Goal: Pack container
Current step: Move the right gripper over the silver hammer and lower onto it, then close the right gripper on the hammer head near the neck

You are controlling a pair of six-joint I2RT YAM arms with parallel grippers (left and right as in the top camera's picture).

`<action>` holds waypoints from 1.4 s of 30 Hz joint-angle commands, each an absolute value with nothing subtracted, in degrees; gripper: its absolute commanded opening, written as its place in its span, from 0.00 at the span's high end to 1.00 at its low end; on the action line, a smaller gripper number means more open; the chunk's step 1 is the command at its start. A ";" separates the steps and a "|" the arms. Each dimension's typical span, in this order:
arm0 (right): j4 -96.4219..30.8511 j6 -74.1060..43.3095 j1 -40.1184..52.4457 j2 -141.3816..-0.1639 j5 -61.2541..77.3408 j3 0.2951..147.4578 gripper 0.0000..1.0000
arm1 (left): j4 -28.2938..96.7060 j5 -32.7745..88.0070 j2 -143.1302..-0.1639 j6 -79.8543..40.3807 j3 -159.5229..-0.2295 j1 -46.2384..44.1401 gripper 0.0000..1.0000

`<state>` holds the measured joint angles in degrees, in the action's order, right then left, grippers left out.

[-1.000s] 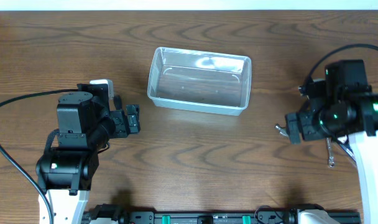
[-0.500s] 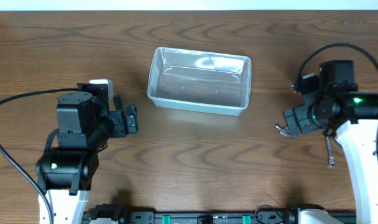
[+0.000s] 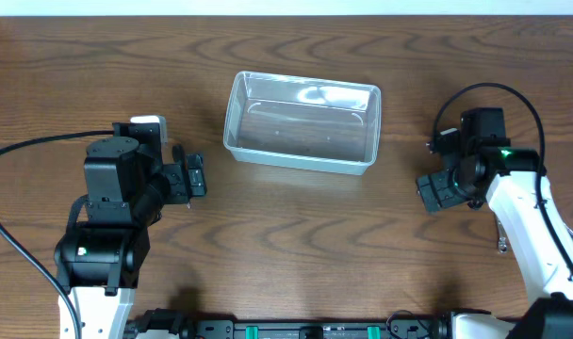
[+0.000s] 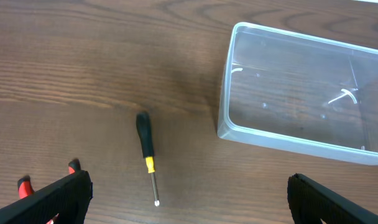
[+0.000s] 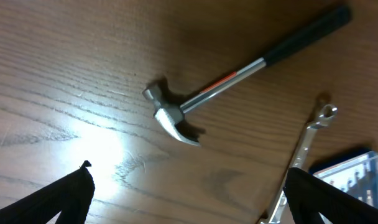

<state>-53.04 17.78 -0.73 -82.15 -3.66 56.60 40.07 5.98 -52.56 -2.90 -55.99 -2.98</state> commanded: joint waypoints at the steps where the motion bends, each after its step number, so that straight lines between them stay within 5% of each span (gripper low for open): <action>1: -52.71 17.91 -1.10 -84.20 -3.90 56.40 0.01 | 39.99 5.30 -52.36 -2.15 -57.36 -2.63 0.02; 35: -47.83 24.95 -1.63 -104.40 -4.05 56.38 0.03 | 39.75 3.14 -52.42 -2.13 -57.36 -2.63 0.02; 42: -47.55 24.91 -1.63 -104.40 -4.08 56.38 0.14 | 39.53 3.14 -52.42 -2.13 -57.36 -2.63 0.02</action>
